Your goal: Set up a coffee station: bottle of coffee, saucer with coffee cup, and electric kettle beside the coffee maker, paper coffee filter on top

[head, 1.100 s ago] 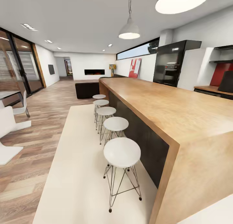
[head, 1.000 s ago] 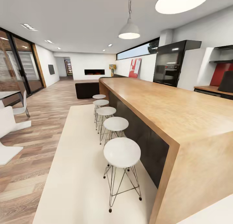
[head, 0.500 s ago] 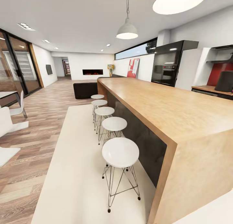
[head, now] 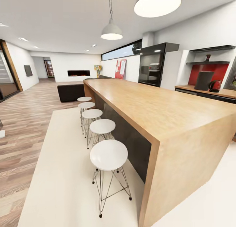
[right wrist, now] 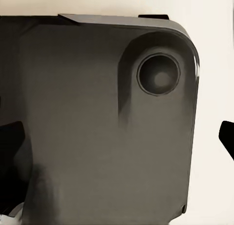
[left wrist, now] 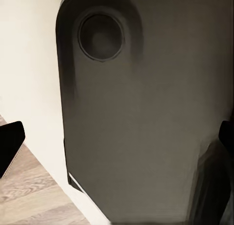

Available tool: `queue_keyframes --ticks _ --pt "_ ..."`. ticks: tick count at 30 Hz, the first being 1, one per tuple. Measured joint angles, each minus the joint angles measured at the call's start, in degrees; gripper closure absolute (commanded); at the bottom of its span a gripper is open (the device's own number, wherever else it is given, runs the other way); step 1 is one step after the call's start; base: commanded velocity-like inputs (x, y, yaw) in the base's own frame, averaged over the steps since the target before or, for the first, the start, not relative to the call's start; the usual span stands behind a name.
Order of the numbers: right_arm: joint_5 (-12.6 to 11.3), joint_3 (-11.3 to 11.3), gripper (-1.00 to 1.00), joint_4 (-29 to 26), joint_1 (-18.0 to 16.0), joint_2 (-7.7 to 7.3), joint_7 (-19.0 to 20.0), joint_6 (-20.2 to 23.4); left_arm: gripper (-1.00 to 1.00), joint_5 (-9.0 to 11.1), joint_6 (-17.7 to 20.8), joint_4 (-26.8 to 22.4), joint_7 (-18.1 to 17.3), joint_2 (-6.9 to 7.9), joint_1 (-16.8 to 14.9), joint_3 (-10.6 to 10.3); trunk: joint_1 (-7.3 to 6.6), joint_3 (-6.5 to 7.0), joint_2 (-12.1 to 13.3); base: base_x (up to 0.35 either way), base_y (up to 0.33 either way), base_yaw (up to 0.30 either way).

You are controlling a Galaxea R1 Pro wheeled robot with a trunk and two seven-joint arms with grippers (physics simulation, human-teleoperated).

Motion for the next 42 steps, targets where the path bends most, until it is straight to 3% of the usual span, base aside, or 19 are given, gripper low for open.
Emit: queue_keyframes --ticks 42 --pt "0.01 -0.01 -1.0 -0.02 0.0 -0.32 0.0 -0.07 -1.0 0.01 0.14 -0.09 -0.24 0.0 -0.08 0.14 -9.23 7.55 16.85 0.0 0.0 -0.296"
